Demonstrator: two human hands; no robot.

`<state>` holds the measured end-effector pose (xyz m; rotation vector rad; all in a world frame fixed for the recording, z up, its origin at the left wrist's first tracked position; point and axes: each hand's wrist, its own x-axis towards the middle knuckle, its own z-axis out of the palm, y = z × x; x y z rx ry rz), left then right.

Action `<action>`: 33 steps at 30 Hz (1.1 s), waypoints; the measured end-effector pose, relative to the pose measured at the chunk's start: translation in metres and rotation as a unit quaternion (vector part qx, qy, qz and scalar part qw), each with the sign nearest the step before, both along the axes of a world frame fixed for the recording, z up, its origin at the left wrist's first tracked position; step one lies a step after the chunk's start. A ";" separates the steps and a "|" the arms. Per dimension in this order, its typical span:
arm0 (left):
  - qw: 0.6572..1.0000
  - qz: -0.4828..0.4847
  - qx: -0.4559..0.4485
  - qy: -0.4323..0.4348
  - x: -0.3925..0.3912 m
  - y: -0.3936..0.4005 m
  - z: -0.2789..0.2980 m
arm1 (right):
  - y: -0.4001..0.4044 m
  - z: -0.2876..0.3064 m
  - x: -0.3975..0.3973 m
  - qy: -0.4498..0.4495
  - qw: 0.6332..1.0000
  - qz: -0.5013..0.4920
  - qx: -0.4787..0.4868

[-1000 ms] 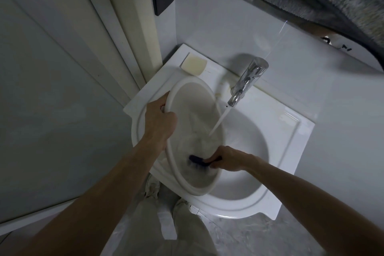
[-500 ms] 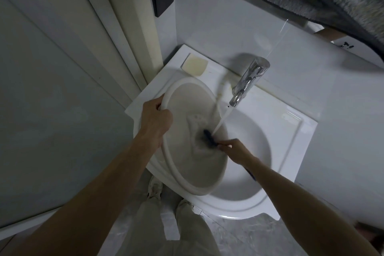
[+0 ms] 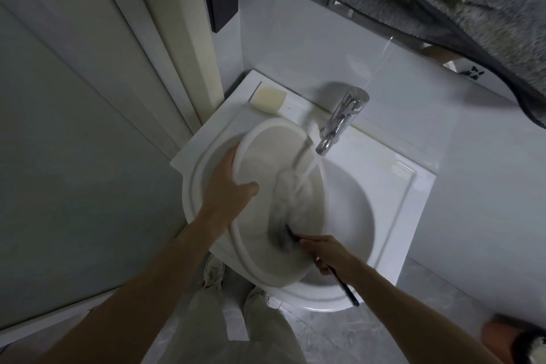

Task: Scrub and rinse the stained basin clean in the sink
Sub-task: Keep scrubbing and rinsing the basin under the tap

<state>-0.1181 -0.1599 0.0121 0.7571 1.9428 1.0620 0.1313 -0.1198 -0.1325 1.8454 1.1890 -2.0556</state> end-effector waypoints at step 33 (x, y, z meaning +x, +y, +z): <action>0.993 0.106 0.055 -0.012 0.026 -0.040 -0.023 | 0.039 0.013 -0.007 -0.087 0.850 0.419 0.306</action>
